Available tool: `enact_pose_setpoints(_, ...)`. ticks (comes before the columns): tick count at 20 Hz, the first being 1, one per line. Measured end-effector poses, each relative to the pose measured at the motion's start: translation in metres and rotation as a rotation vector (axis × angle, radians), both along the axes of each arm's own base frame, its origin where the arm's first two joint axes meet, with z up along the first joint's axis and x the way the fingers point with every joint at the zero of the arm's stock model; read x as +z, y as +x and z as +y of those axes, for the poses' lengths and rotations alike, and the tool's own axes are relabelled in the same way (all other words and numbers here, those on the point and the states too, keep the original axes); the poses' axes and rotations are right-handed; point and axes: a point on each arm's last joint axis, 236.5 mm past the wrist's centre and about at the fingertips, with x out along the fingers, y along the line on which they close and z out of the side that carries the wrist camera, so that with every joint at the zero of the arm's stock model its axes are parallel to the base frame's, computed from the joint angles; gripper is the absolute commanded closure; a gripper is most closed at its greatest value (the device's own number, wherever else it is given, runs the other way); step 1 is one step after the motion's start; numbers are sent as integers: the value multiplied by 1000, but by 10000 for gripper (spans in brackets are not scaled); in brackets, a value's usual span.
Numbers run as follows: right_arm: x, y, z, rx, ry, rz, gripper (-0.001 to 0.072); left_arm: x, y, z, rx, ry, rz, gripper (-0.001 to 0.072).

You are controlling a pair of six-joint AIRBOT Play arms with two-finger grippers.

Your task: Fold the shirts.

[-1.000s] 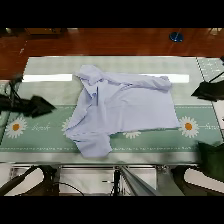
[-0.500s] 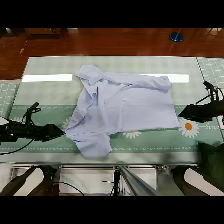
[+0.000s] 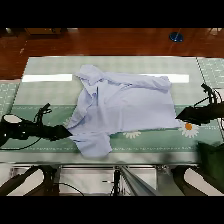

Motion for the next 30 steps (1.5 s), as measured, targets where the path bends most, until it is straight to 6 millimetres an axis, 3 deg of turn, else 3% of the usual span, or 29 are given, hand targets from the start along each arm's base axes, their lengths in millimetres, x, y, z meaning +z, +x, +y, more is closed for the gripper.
enact_pose_setpoints(1, 0, -2, 1, 4, 5, 7, 220, -3, 3, -8, -6, -11, -4, 350)
enact_pose_setpoints(2, 1, -4, 3, 8, 10, 13, 220, -8, 8, -12, -10, -3, -10, 637)
enact_pose_setpoints(3, 1, -5, 3, 10, 14, 18, 220, -13, 12, -15, -8, 8, -18, 683)
enact_pose_setpoints(5, 1, -9, 5, 17, 23, 32, 155, -16, 14, -24, -15, -4, -12, 683)
enact_pose_setpoints(9, -1, -14, -10, -16, 5, 49, 150, -19, 15, -28, -14, -14, -2, 683)
enact_pose_setpoints(15, -7, -6, -42, -230, 115, 32, 151, -20, 14, -28, -15, -19, 2, 683)
enact_pose_setpoints(24, -46, 3, -27, -242, 213, 126, 155, -20, 14, -28, -20, -19, 1, 683)
enact_pose_setpoints(26, -56, 3, -16, -225, 220, 167, 224, -19, 13, -28, -23, -21, 2, 683)
enact_pose_setpoints(29, -70, 3, 2, -187, 219, 218, 617, -18, 9, -29, -38, -28, 14, 683)
enact_pose_setpoints(30, -73, 5, 8, -173, 220, 223, 685, -18, 8, -29, -39, -30, 16, 683)
